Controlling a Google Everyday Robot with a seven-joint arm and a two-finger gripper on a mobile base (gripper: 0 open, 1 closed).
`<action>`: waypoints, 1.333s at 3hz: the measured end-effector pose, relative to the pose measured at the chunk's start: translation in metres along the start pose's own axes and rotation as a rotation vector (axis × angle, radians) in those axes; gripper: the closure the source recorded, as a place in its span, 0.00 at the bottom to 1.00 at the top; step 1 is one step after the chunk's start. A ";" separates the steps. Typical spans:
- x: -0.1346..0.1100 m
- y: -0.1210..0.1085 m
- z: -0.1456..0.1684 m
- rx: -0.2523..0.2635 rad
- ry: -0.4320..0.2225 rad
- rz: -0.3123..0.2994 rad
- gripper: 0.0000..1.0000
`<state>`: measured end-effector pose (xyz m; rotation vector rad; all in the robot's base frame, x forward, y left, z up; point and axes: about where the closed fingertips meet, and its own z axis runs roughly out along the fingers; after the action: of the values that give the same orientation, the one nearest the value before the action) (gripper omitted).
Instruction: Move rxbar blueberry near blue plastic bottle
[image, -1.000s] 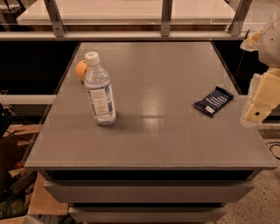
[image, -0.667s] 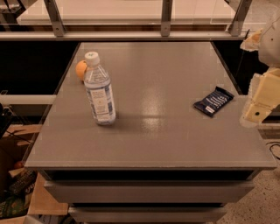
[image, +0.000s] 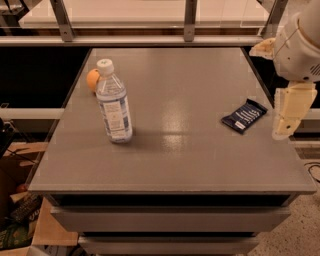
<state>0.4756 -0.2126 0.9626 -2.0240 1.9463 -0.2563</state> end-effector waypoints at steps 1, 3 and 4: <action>0.008 -0.021 0.028 -0.038 0.034 -0.194 0.00; 0.008 -0.023 0.032 -0.041 0.035 -0.279 0.00; 0.023 -0.023 0.040 -0.081 0.078 -0.301 0.00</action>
Offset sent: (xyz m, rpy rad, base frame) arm 0.0253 -0.0036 -0.0167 -0.0859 0.0133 0.1456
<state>0.5125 -0.2308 0.9309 -2.3928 1.7139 -0.3346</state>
